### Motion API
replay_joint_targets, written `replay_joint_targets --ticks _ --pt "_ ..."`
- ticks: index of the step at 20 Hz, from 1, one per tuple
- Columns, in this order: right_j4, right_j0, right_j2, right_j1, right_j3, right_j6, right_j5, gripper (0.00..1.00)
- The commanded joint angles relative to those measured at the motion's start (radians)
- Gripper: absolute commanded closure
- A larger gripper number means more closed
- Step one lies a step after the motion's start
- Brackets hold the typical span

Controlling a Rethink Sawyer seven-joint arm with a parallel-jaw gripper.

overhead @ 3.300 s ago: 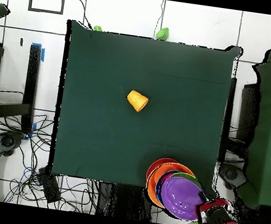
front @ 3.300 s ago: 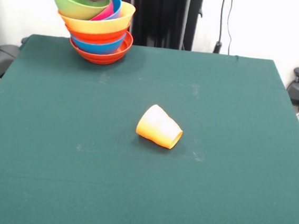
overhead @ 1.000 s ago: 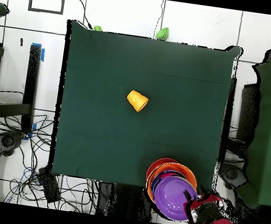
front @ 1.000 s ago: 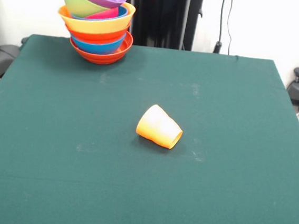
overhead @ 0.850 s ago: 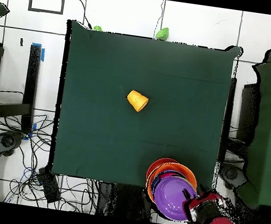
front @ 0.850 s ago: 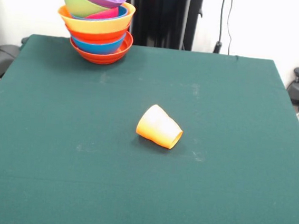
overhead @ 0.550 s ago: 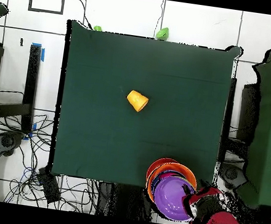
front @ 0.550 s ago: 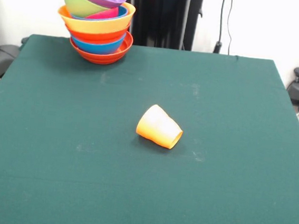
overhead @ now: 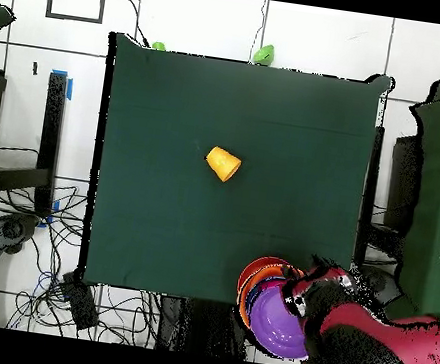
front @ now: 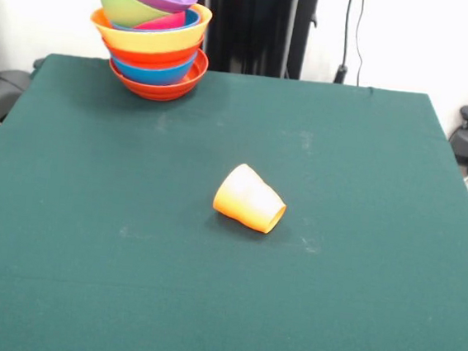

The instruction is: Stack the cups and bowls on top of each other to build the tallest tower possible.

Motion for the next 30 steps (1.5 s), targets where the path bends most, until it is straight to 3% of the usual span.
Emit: replay_joint_targets --ticks 1,8,14,21,30 --pt "-0.035 0.233 -0.238 0.004 -0.091 0.041 0.075 0.0" --pt "-0.105 0.491 -0.512 0.094 -0.272 0.054 0.115 0.0" --pt "-0.133 0.621 -0.653 0.173 -0.39 0.034 0.142 0.0" --pt "-0.187 0.715 -0.773 0.249 -0.434 0.039 0.075 0.0" --pt "-0.242 0.761 -0.866 0.319 -0.455 0.025 0.004 0.0"
